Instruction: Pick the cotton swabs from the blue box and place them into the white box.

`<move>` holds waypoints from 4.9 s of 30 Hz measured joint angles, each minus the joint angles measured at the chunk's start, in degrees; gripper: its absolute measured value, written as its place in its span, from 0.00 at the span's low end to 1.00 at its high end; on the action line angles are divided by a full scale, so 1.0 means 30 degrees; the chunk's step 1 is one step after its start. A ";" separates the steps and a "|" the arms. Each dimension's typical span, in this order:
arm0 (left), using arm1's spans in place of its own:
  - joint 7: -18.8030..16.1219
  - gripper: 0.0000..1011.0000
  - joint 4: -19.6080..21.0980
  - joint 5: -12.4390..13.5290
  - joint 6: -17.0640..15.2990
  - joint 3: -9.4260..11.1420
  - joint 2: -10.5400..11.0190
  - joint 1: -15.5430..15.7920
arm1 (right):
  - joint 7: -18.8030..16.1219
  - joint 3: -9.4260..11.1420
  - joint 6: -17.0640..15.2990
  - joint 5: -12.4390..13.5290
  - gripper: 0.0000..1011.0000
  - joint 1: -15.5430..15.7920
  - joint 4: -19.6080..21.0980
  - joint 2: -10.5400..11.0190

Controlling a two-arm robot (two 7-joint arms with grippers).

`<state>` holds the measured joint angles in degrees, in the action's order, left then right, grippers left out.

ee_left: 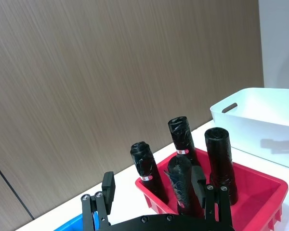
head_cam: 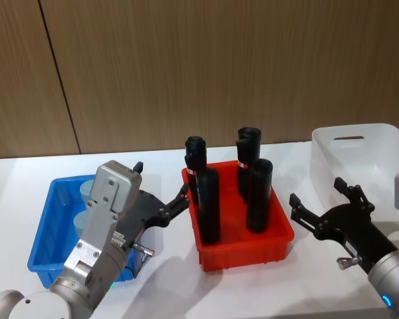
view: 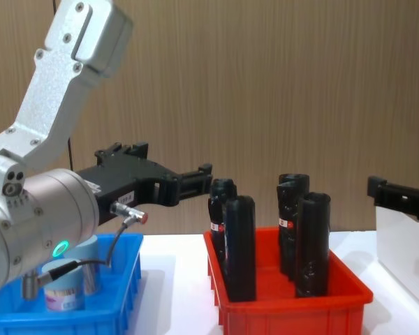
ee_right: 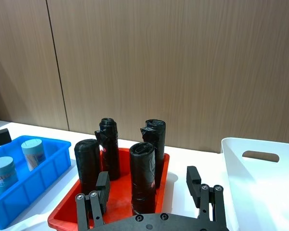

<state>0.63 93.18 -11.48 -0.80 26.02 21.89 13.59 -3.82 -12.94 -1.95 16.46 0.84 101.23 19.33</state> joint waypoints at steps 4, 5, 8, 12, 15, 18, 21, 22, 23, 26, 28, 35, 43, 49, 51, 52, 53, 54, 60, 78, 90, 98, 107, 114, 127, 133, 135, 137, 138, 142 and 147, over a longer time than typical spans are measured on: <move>0.0000 0.99 0.0000 0.0000 0.0000 -0.0001 0.0000 0.0001 | 0.0000 -0.0001 0.0000 0.0000 0.99 0.0000 0.0000 0.0000; 0.0000 0.99 0.0000 0.0000 0.0000 -0.0001 -0.0001 0.0001 | -0.0001 0.0001 0.0000 0.0000 0.99 0.0000 0.0000 0.0000; -0.0001 0.99 0.0000 0.0000 0.0000 -0.0001 -0.0001 0.0001 | 0.0000 0.0000 0.0000 0.0000 0.99 0.0000 0.0000 0.0001; 0.0000 0.99 0.0000 0.0000 0.0000 -0.0001 0.0000 0.0001 | -0.0001 0.0000 0.0000 0.0000 0.99 0.0000 0.0000 0.0000; 0.0001 0.99 0.0000 0.0000 0.0000 0.0000 0.0000 0.0001 | -0.0001 0.0000 0.0000 0.0000 0.99 -0.0001 0.0000 0.0001; 0.0000 0.99 0.0000 0.0000 0.0000 -0.0001 -0.0001 0.0001 | -0.0001 -0.0001 0.0000 0.0000 0.99 0.0000 0.0000 0.0000; 0.0000 0.99 0.0000 0.0000 0.0000 -0.0001 0.0000 0.0000 | -0.0001 0.0000 0.0000 0.0000 0.99 0.0000 0.0000 0.0000; 0.0000 0.99 0.0000 0.0000 0.0000 -0.0001 0.0000 0.0001 | 0.0000 0.0000 0.0000 0.0000 0.99 0.0000 0.0000 0.0000; 0.0000 0.99 0.0000 0.0000 0.0000 0.0000 0.0000 0.0000 | 0.0000 0.0000 0.0000 0.0000 0.99 0.0000 0.0000 0.0000; 0.0000 0.99 0.0000 0.0001 0.0001 -0.0001 0.0000 0.0001 | -0.0001 -0.0001 0.0000 0.0000 0.99 -0.0001 0.0001 0.0000; 0.0000 0.99 0.0000 0.0000 0.0000 0.0000 -0.0001 0.0000 | -0.0001 0.0000 0.0000 -0.0001 0.99 0.0000 -0.0001 0.0001; 0.0001 0.99 0.0000 0.0000 0.0000 -0.0001 -0.0001 0.0001 | 0.0000 0.0000 0.0000 0.0000 0.99 0.0000 -0.0001 0.0000; 0.0001 0.99 0.0000 0.0000 0.0000 0.0000 0.0000 0.0000 | 0.0000 0.0000 0.0001 0.0000 0.99 0.0000 0.0000 0.0000; 0.0020 0.99 -0.0046 0.0044 -0.0008 -0.0022 -0.0037 0.0033 | -0.0001 -0.0001 -0.0001 0.0000 0.99 0.0000 0.0000 0.0001; 0.0023 0.99 -0.0074 0.0052 -0.0045 -0.0039 -0.0054 0.0055 | 0.0000 -0.0001 0.0000 0.0000 0.99 -0.0001 0.0000 0.0000; 0.0023 0.99 -0.0087 0.0053 -0.0062 -0.0048 -0.0061 0.0066 | 0.0000 0.0001 0.0000 0.0000 0.99 0.0000 0.0000 0.0000; 0.0023 0.99 -0.0104 0.0053 -0.0076 -0.0059 -0.0067 0.0078 | 0.0000 0.0000 0.0000 -0.0001 0.99 0.0001 0.0000 0.0000; 0.0023 0.99 -0.0142 0.0051 -0.0128 -0.0085 -0.0081 0.0099 | 0.0000 0.0000 0.0000 0.0000 0.99 0.0000 0.0000 0.0001; -0.0197 0.99 -0.0321 -0.0231 -0.0431 -0.0251 -0.0143 0.0175 | -0.0001 0.0000 0.0000 0.0000 0.99 0.0000 0.0000 0.0000; -0.1095 0.99 -0.1662 -0.2995 -0.1642 -0.1287 -0.0192 0.0521 | -0.0001 0.0000 -0.0001 0.0000 0.99 0.0000 0.0000 0.0001; -0.1484 0.99 -0.2897 -0.4866 -0.2120 -0.1914 -0.0268 0.0819 | -0.0001 -0.0001 0.0000 0.0000 0.99 0.0000 0.0000 0.0000; -0.1820 0.99 -0.3754 -0.5870 -0.2282 -0.2270 -0.0335 0.0931 | 0.0000 0.0000 -0.0001 0.0000 0.99 0.0000 0.0001 0.0000; -0.2015 0.99 -0.4720 -0.6463 -0.2478 -0.2544 -0.0409 0.1100 | -0.0001 -0.0001 -0.0001 -0.0001 0.99 -0.0001 -0.0001 0.0001; -0.2004 0.99 -0.5592 -0.6521 -0.2705 -0.2683 -0.0553 0.1460 | 0.0000 0.0000 -0.0001 0.0000 0.99 0.0000 0.0000 0.0001; -0.1540 0.99 -0.7035 -0.6057 -0.3046 -0.2838 -0.0862 0.2287 | -0.0001 0.0000 -0.0001 0.0000 0.99 0.0000 0.0000 0.0000; -0.0875 0.99 -0.7996 -0.5710 -0.3067 -0.2866 -0.1062 0.2811 | 0.0000 0.0000 -0.0001 0.0000 0.99 -0.0001 0.0000 0.0001; -0.0728 0.99 -0.8191 -0.5660 -0.3068 -0.2870 -0.1100 0.2909 | 0.0000 -0.0001 -0.0001 0.0000 0.99 0.0000 0.0000 0.0000; -0.0513 0.99 -0.8512 -0.5604 -0.3066 -0.2873 -0.1170 0.3066 | -0.0001 0.0000 0.0000 0.0000 0.99 -0.0001 0.0000 0.0001; -0.0386 0.99 -0.8704 -0.5582 -0.3060 -0.2875 -0.1210 0.3155 | 0.0000 -0.0001 -0.0001 0.0000 0.99 0.0001 0.0000 0.0001; -0.0052 0.99 -0.9174 -0.5561 -0.3004 -0.2884 -0.1306 0.3360 | -0.0001 0.0000 -0.0001 0.0000 0.99 0.0000 0.0000 0.0000; 0.0280 0.95 -0.9668 -0.5563 -0.2950 -0.2894 -0.1409 0.3559 | -0.0001 0.0000 0.0000 0.0000 0.99 -0.0001 -0.0001 0.0000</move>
<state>1.47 64.17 -28.17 -9.65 17.34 17.67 24.26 -3.83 -12.94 -1.95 16.46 0.84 101.23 19.33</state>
